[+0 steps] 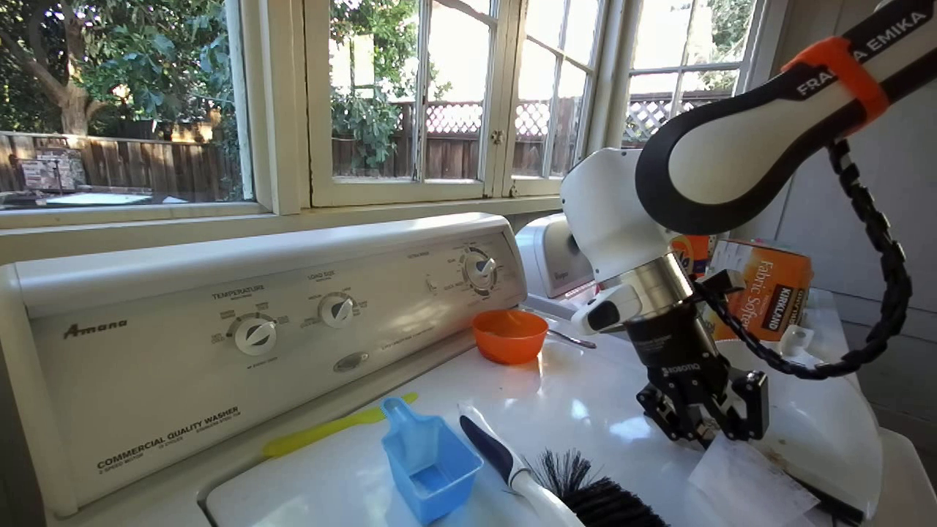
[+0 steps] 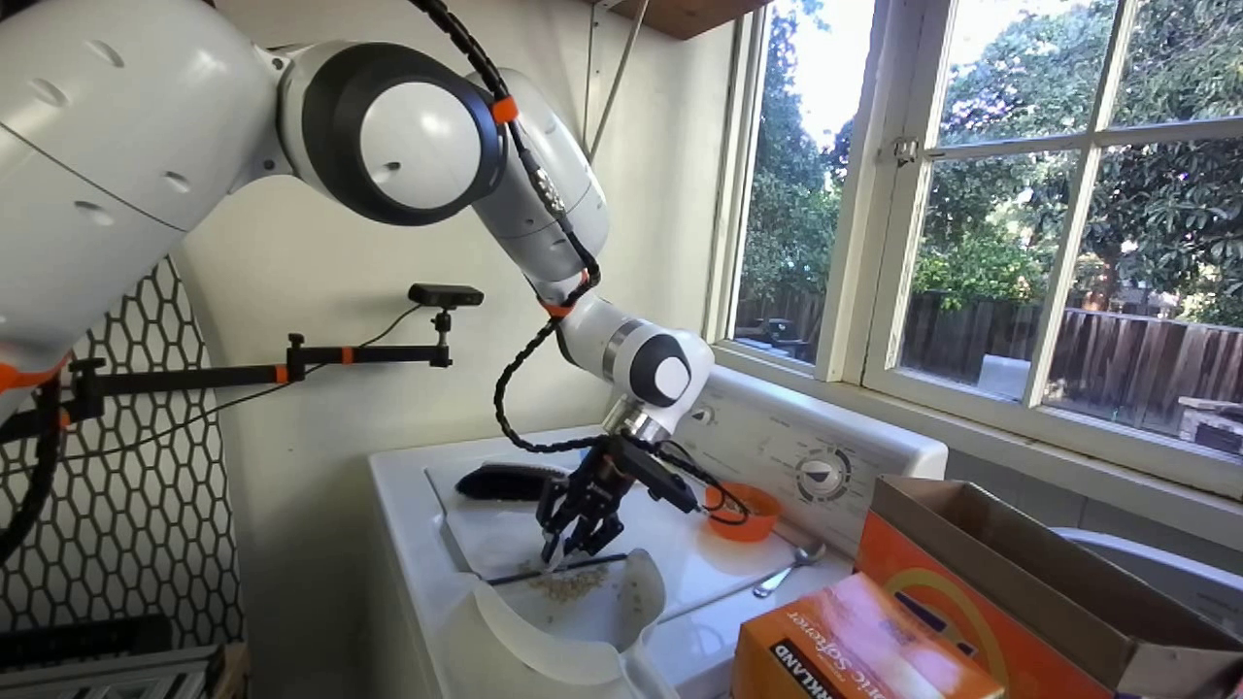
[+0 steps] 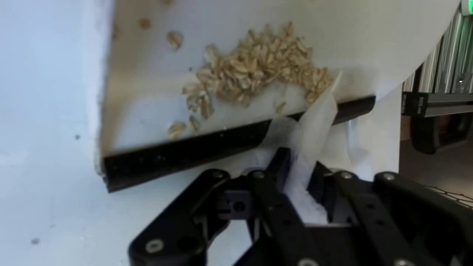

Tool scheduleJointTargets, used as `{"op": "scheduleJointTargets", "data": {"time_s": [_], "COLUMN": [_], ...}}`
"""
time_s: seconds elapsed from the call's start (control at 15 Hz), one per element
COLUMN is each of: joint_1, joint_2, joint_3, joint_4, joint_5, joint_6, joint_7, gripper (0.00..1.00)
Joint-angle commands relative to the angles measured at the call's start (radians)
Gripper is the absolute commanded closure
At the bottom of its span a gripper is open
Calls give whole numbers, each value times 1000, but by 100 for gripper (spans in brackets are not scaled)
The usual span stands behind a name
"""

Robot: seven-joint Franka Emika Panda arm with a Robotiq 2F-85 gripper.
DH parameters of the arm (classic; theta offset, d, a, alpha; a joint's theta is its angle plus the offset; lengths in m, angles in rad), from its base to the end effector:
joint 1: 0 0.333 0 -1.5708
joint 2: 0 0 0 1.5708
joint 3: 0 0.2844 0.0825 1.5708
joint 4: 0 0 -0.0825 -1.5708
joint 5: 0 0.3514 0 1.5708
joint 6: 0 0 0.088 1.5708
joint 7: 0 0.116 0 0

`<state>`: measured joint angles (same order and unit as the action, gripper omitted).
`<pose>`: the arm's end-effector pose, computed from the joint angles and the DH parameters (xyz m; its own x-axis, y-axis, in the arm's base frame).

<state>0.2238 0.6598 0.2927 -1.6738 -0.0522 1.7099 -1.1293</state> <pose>0.4913 0.2642 0.1915 -0.1284 0.9853 -0.1125 0.8255 0.0433 -0.5627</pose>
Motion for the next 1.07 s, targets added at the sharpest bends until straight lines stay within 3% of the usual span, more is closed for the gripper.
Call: {"op": "scheduleJointTargets", "data": {"time_s": [0.0,0.73,1.0], "joint_1": [1,-29,-17], "joint_2": [-1,8,26], "joint_3": [4,47,34], "joint_4": [17,42,37], "joint_5": [4,165,168], "joint_6": [-10,-39,-32], "joint_7": [5,-62,-54], "gripper": [97,97,97]}}
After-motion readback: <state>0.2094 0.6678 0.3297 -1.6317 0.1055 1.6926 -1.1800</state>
